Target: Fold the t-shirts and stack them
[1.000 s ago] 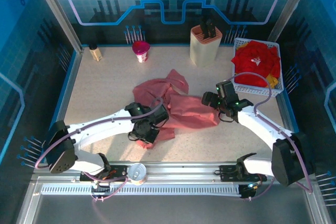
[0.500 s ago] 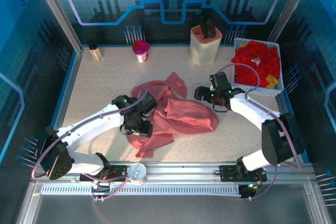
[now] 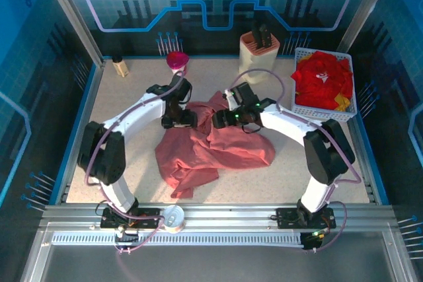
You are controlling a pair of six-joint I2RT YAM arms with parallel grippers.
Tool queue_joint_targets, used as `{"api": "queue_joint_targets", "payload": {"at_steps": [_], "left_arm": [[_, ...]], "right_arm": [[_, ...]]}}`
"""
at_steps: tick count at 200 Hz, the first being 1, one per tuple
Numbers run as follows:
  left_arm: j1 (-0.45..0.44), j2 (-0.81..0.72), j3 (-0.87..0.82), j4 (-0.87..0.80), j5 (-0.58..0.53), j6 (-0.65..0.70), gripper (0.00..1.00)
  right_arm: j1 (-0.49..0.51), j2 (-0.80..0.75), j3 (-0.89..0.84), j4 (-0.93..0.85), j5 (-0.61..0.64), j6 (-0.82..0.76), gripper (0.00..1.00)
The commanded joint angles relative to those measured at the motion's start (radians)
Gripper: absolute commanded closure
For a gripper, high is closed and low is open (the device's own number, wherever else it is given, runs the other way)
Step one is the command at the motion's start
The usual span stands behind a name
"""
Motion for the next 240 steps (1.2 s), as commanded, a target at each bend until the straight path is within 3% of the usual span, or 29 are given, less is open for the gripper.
{"api": "queue_joint_targets", "payload": {"at_steps": [1, 25, 58, 81, 99, 104, 123, 146, 163, 187, 221, 240], "left_arm": [[0.01, 0.092, 0.105, 0.056, -0.008, 0.069, 0.3], [0.023, 0.205, 0.206, 0.078, -0.021, 0.092, 0.3], [0.033, 0.318, 0.322, 0.09, -0.066, 0.113, 0.33], [0.033, 0.373, 0.374, 0.096, -0.092, 0.121, 0.38], [0.033, 0.404, 0.394, 0.111, -0.104, 0.127, 0.41], [0.035, 0.412, 0.4, 0.115, -0.105, 0.128, 0.42], [0.034, 0.45, 0.431, 0.11, -0.101, 0.132, 0.45], [0.033, 0.481, 0.459, 0.11, -0.077, 0.131, 0.52], [0.034, 0.492, 0.469, 0.107, -0.078, 0.13, 0.63], [0.047, 0.488, 0.477, 0.066, -0.12, 0.111, 0.9], [0.108, 0.374, 0.365, 0.101, -0.121, 0.066, 1.0], [0.141, 0.3, 0.299, 0.131, -0.13, 0.049, 1.0]], "right_arm": [[0.073, 0.061, 0.074, -0.101, 0.157, -0.05, 0.14], [0.096, 0.118, 0.123, -0.163, 0.21, -0.026, 0.17], [0.096, 0.13, 0.088, -0.16, 0.216, 0.005, 0.31], [0.093, 0.108, 0.056, -0.154, 0.24, 0.025, 0.57], [0.089, 0.083, 0.042, -0.152, 0.219, 0.042, 0.69], [0.089, 0.074, 0.038, -0.148, 0.21, 0.043, 0.77], [0.082, 0.048, 0.02, -0.135, 0.196, 0.062, 0.9], [0.058, 0.017, 0.001, -0.129, 0.179, 0.096, 1.0], [0.036, -0.023, -0.021, -0.124, 0.193, 0.127, 1.0], [-0.013, -0.099, -0.059, -0.131, 0.251, 0.198, 1.0], [-0.129, -0.239, -0.167, -0.064, 0.275, 0.295, 1.0], [-0.195, -0.309, -0.22, -0.019, 0.286, 0.333, 1.0]]}}
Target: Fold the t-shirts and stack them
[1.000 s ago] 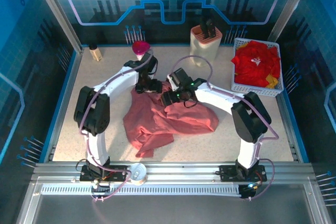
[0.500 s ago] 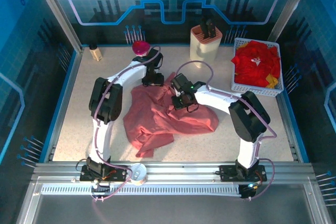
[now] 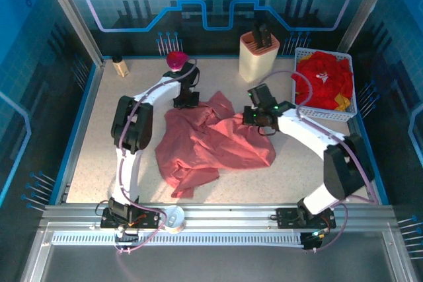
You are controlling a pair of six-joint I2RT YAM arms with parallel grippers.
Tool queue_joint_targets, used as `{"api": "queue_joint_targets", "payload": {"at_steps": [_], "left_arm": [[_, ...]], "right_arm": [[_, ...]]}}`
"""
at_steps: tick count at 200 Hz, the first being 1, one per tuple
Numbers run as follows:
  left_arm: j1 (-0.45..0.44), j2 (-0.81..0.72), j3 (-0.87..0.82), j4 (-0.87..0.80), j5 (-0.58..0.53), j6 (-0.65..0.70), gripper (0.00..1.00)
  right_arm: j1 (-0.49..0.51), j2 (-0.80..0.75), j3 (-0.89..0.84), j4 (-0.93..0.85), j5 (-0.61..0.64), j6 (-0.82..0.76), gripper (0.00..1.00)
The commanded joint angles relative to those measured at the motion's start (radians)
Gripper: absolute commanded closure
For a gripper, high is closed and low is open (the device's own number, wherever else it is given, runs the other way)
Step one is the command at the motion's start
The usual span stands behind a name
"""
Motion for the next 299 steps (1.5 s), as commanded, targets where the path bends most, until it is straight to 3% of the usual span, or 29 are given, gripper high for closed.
{"api": "queue_joint_targets", "payload": {"at_steps": [1, 34, 55, 65, 80, 91, 102, 121, 133, 179, 220, 299], "left_arm": [[0.057, -0.132, -0.065, 0.014, -0.032, -0.04, 1.0], [0.114, -0.184, -0.115, 0.002, -0.035, -0.07, 1.0], [0.116, -0.194, -0.132, 0.014, -0.008, -0.07, 0.99], [0.109, -0.191, -0.129, 0.02, 0.011, -0.061, 0.87], [0.089, -0.18, -0.11, 0.025, 0.05, -0.039, 0.59], [0.063, -0.164, -0.086, 0.022, 0.064, -0.012, 0.49], [0.028, -0.144, -0.056, 0.018, 0.055, 0.017, 0.45], [-0.037, -0.112, -0.012, 0.025, 0.031, 0.081, 0.41], [-0.078, -0.094, 0.013, 0.037, 0.012, 0.122, 0.4], [-0.2, -0.03, 0.101, 0.078, -0.068, 0.237, 0.4], [-0.308, 0.042, 0.168, 0.096, -0.22, 0.354, 0.44], [-0.352, 0.116, 0.215, 0.082, -0.282, 0.408, 0.48]], "right_arm": [[-0.069, -0.086, -0.062, 0.059, 0.048, 0.092, 1.0], [-0.141, -0.158, -0.078, 0.008, 0.188, 0.136, 1.0], [-0.191, -0.165, -0.09, -0.024, 0.206, 0.158, 1.0], [-0.201, -0.162, -0.1, -0.03, 0.2, 0.164, 0.97], [-0.202, -0.153, -0.119, -0.027, 0.176, 0.165, 0.9], [-0.201, -0.144, -0.13, -0.016, 0.143, 0.159, 0.75], [-0.202, -0.131, -0.134, -0.014, 0.115, 0.145, 0.5], [-0.2, -0.121, -0.133, -0.02, 0.074, 0.107, 0.16], [-0.2, -0.128, -0.139, -0.014, 0.05, 0.084, 0.03], [-0.201, -0.179, -0.179, 0.026, -0.025, 0.013, 0.0], [-0.202, -0.233, -0.212, 0.03, -0.058, 0.017, 0.0], [-0.235, -0.304, -0.249, 0.043, -0.067, 0.019, 0.0]]}}
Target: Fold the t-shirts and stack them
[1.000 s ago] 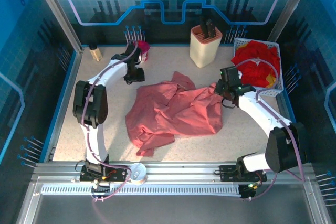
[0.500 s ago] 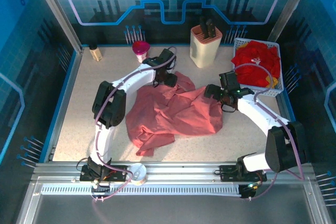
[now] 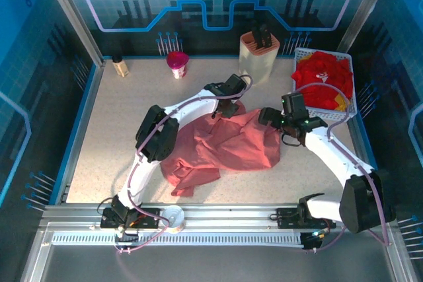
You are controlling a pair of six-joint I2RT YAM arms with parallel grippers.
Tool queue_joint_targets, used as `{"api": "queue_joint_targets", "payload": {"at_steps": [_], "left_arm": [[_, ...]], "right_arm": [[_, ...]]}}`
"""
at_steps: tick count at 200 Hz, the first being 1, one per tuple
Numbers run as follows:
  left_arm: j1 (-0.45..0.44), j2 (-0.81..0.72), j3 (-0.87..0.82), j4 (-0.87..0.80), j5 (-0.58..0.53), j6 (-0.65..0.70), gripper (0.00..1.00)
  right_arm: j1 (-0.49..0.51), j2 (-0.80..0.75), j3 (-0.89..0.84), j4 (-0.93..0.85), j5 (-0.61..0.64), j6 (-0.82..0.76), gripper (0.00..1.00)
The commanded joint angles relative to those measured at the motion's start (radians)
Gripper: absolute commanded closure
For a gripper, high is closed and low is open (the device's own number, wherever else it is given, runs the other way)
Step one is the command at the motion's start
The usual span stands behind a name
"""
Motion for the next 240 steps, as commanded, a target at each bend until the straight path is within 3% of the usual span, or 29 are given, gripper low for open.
{"api": "queue_joint_targets", "payload": {"at_steps": [1, 119, 139, 176, 209, 240], "left_arm": [[-0.002, 0.011, 0.028, -0.002, -0.045, 0.031, 0.48], [0.001, 0.146, 0.168, -0.042, -0.08, 0.017, 0.5], [0.001, 0.164, 0.197, -0.057, -0.081, 0.014, 0.58], [0.013, 0.154, 0.214, -0.077, -0.099, -0.017, 0.84], [0.043, 0.078, 0.179, -0.079, -0.036, -0.094, 1.0], [0.089, -0.006, 0.117, -0.069, 0.053, -0.153, 1.0]], "right_arm": [[-0.021, -0.024, -0.014, 0.013, -0.021, -0.009, 0.0], [-0.049, -0.02, -0.027, 0.02, -0.05, -0.015, 0.02], [-0.056, -0.02, -0.028, 0.02, -0.055, -0.017, 0.02], [-0.061, -0.027, -0.038, 0.025, -0.057, -0.014, 0.03], [-0.061, -0.02, -0.04, 0.04, -0.064, -0.008, 0.04], [-0.063, 0.01, -0.029, 0.045, -0.061, -0.01, 0.04]]}}
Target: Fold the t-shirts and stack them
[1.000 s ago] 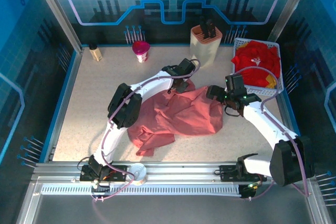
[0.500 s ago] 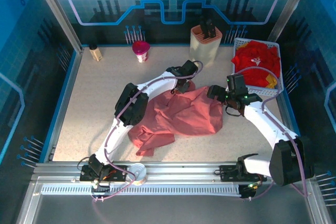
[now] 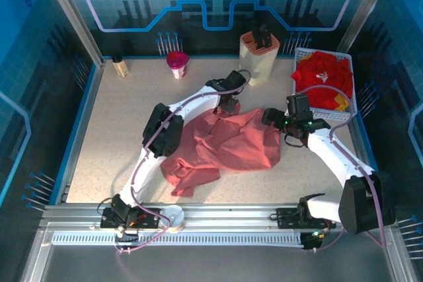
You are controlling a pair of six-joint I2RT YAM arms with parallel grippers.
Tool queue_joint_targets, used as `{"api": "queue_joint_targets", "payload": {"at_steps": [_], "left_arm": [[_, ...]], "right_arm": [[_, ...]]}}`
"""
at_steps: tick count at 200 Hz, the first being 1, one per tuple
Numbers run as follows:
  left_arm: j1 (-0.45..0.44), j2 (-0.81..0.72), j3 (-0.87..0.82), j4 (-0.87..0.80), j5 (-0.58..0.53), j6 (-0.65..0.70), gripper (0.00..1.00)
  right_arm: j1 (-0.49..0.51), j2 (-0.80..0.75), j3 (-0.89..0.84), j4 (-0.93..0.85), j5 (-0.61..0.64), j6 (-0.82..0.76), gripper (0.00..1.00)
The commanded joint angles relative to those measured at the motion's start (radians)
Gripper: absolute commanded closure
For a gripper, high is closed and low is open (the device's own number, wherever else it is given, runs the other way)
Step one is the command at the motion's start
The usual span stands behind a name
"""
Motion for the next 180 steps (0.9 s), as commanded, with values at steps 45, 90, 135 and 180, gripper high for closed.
{"api": "queue_joint_targets", "payload": {"at_steps": [45, 90, 135, 180], "left_arm": [[0.164, -0.267, -0.181, 0.022, 0.267, -0.159, 1.0], [0.327, -0.371, -0.324, 0.067, 0.492, -0.256, 1.0], [0.429, -0.378, -0.354, 0.075, 0.416, -0.265, 0.98], [0.452, -0.374, -0.315, -0.007, 0.291, -0.304, 0.67]], "right_arm": [[-0.018, 0.042, 0.006, 0.014, -0.025, -0.01, 0.05], [-0.018, 0.035, -0.007, 0.022, -0.033, -0.001, 0.06], [-0.018, 0.046, -0.002, 0.021, -0.046, -0.007, 0.06], [-0.019, 0.086, 0.014, -0.046, 0.004, -0.021, 0.06]]}}
